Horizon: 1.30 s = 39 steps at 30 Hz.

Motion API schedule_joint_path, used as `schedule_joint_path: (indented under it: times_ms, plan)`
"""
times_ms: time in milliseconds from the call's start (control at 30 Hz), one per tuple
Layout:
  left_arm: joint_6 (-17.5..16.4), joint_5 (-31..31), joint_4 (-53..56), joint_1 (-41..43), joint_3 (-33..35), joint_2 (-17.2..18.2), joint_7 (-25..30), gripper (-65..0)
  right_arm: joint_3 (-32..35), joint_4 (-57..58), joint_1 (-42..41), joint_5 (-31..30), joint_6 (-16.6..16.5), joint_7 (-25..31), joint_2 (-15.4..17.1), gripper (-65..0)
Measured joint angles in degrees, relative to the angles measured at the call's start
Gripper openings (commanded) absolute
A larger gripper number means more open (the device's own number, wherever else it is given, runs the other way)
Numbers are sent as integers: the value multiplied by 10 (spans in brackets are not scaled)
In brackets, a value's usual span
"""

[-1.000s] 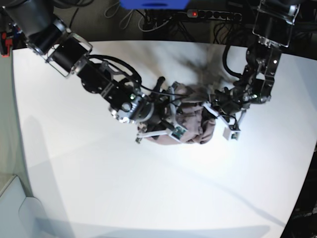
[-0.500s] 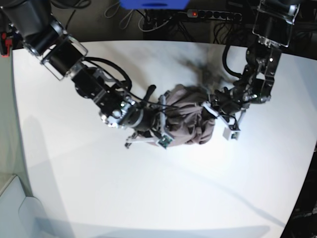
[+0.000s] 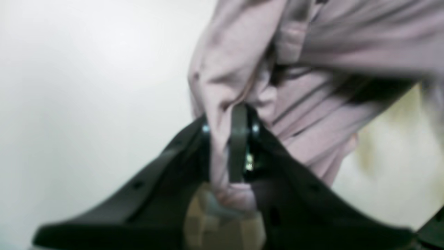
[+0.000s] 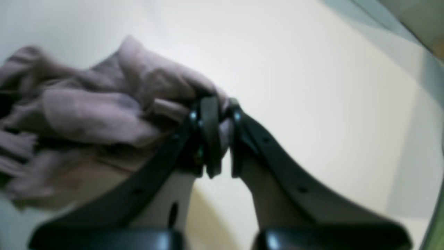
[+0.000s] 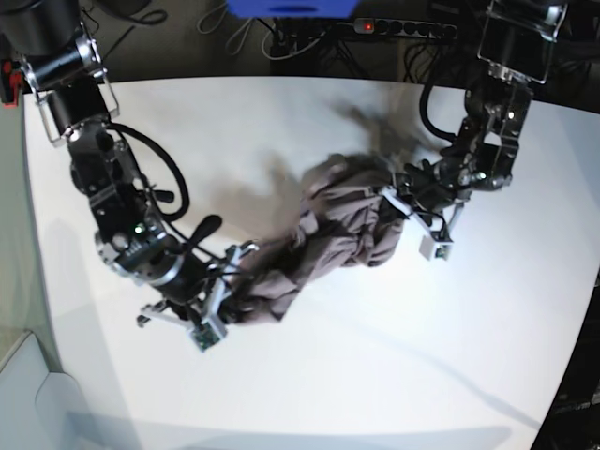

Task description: Layout the t-shirt on the table in an organized manner, then fold the t-shirt properly

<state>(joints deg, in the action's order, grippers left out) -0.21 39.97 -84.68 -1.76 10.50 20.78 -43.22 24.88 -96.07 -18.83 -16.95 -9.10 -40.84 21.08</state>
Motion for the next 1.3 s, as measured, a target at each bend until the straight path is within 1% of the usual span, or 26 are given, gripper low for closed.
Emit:
schedule_joint_path:
  times_ms: [100,267,400,500,667,700,733,767,800,867,933,1033,1100,1167,1200,1233,1267,1300]
  plan:
    - [-2,3,-3,2,-17,-4,-7,-646,-36,-20,10,-3,0,-1,0,-650]
    - [-2,7,-4,1,-43,-2,-2,-646,-92,-44,8,-12,-4,0,7,-650]
    - [-10,16,-4,3,-50,-6,3,-646,-142,-44,12,-21,-12,-6,2,-650]
    - [-14,23,-5,10,-53,-8,6,-646,-179,-44,31,-24,-12,-6,-1,-650]
    - [-14,19,-5,12,-54,-7,2,-646,-235,-22,69,-29,-14,-11,-29,-650]
    - [-14,15,-5,12,-54,-7,2,-646,-251,-18,76,-10,-12,-2,-40,-650]
    - [-8,-1,-5,13,-55,-6,-3,-646,-270,-11,83,7,2,10,-48,-650]
    - [3,-10,-4,17,-58,-2,-4,-646,-291,-2,89,6,4,10,-51,-650]
    - [3,-10,-3,22,-61,3,-3,-646,-306,10,94,5,3,9,-53,-650]
    - [3,-10,-3,25,-63,5,-2,-646,-341,40,104,8,9,10,-75,-650]
    - [2,-7,-3,24,-62,0,-3,-646,-359,68,115,0,8,4,-91,-650]
    - [2,-7,-4,24,-62,0,-3,-646,-360,73,134,4,8,4,-93,-650]
    - [2,-7,-4,24,-62,0,-3,-646,-341,51,148,10,9,2,-85,-650]
    - [2,-7,-4,24,-62,0,-3,-646,-310,13,156,14,11,1,-80,-650]
    - [2,-7,-4,24,-62,0,-2,-646,-287,-10,159,2,10,3,-73,-650]
    - [2,-7,-4,24,-62,0,-2,-646,-263,-31,160,3,2,9,-64,-650]
    - [2,-7,-4,24,-62,0,-2,-646,-239,-48,160,3,3,12,-57,-650]
    - [2,-7,-4,24,-62,0,-3,-646,-219,-61,160,5,4,9,-50,-635]
